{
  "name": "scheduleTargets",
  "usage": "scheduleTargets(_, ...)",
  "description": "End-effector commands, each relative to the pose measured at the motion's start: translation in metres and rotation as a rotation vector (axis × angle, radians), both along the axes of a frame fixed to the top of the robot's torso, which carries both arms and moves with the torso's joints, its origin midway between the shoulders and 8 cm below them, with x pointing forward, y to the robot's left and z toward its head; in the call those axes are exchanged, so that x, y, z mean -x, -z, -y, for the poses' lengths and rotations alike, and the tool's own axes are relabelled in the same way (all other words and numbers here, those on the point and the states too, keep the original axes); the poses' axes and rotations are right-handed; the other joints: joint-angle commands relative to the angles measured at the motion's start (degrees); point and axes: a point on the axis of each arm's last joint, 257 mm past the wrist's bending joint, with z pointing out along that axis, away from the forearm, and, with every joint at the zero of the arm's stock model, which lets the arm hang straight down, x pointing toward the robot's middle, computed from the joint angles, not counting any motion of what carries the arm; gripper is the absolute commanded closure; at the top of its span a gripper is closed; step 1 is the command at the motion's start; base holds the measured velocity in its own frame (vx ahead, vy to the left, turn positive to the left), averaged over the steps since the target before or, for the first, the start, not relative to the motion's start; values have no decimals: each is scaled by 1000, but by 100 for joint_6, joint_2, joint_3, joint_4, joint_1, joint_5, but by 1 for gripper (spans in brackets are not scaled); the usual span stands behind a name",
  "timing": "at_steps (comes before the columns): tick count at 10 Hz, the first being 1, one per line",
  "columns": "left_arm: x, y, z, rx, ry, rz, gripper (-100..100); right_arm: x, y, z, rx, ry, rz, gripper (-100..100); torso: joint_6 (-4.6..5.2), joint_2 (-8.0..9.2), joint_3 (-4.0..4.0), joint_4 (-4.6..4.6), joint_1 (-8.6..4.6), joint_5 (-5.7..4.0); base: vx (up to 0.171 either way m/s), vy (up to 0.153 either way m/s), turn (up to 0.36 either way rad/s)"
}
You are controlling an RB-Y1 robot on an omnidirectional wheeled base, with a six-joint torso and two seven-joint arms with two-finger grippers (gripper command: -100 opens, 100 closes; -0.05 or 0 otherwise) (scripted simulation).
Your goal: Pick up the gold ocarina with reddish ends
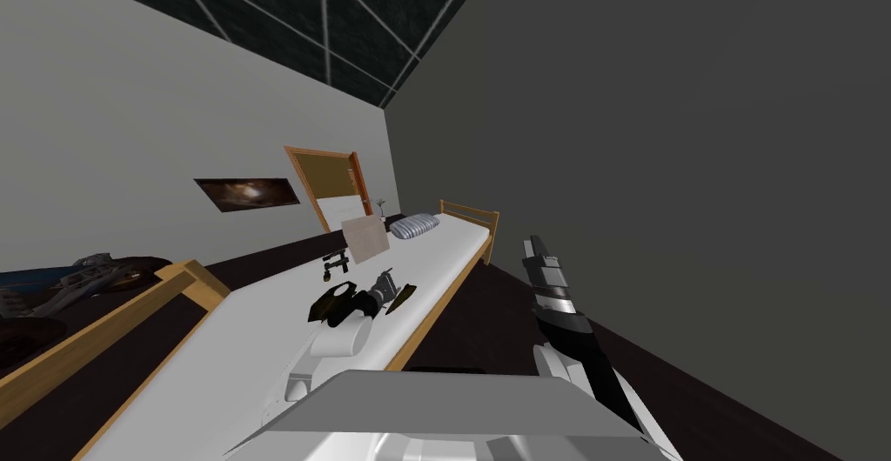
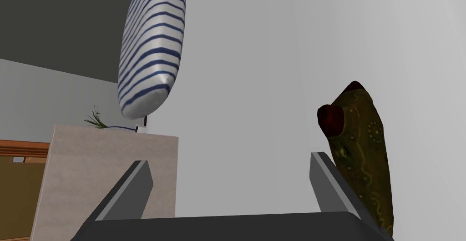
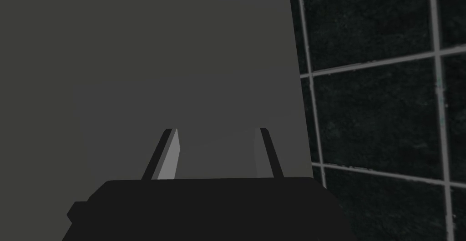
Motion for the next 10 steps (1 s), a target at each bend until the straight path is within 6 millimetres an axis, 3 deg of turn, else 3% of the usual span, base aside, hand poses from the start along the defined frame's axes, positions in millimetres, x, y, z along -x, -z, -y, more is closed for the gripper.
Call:
scheduleTargets(1,5,15,2,23,-2,-57,-100,0,0,0,0,0,0,0,0,0,0,0,0,0,67,4,15)
scheduleTargets(10,38,82,28,161,-15,-333,-100,0,0,0,0,0,0,0,1,13,7,2,-1,-1,56,8,18)
